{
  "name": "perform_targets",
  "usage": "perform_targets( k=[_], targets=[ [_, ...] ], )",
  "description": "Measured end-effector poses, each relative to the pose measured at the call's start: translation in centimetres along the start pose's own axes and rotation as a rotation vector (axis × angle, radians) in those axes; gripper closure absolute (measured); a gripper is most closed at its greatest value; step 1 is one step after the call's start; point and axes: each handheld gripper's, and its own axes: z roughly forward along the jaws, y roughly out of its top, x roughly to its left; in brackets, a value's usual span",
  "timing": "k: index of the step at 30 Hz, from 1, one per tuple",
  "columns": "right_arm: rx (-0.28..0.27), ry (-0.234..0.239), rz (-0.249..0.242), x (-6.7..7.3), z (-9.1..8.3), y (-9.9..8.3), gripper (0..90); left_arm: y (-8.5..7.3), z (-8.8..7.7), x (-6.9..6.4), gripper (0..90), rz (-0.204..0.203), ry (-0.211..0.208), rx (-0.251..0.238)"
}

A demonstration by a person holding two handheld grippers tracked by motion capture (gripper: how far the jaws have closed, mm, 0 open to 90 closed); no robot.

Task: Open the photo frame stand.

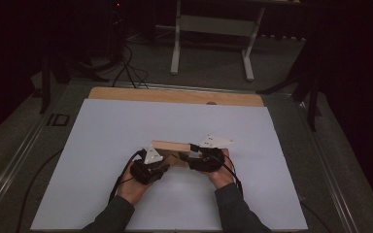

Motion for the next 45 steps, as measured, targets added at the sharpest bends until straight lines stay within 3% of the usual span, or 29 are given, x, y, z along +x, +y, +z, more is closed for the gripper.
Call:
perform_targets(
  k=[7,12,13,18,19,21,23,35,45],
  targets=[
    [0.004,0.019,-0.006,0.1,-0.2,0.0,47.8,-0.3,-0.1,0.0,74.3,-0.022,-0.024,-0.009],
    [0.006,0.032,-0.004,0.2,-0.3,0.0,47.2,-0.4,-0.1,0.2,74.6,-0.059,-0.065,-0.019],
    [0.008,0.037,-0.004,0.2,-0.3,0.0,46.5,-0.5,-0.1,0.3,74.6,-0.082,-0.094,-0.021],
    [0.023,0.051,-0.021,0.6,-0.2,0.0,44.4,-0.7,-0.1,0.5,72.9,-0.125,-0.145,-0.028],
    [0.026,0.05,-0.022,0.6,-0.2,0.0,44.3,-0.8,-0.2,0.8,72.9,-0.166,-0.174,-0.034],
    [0.03,0.063,-0.023,0.7,-0.2,-0.1,44.0,-1.0,-0.3,1.1,72.9,-0.201,-0.198,-0.039],
    [0.035,0.071,-0.024,0.8,-0.2,-0.1,43.8,-1.2,-0.3,1.3,72.9,-0.213,-0.212,-0.039],
    [0.076,0.112,-0.031,1.0,-0.1,-0.2,39.4,-1.4,-0.3,1.1,71.0,-0.222,-0.222,-0.021],
    [0.107,0.115,-0.045,1.2,0.1,-0.3,36.9,-1.6,-0.3,0.9,68.4,-0.221,-0.225,-0.009]
  ],
)
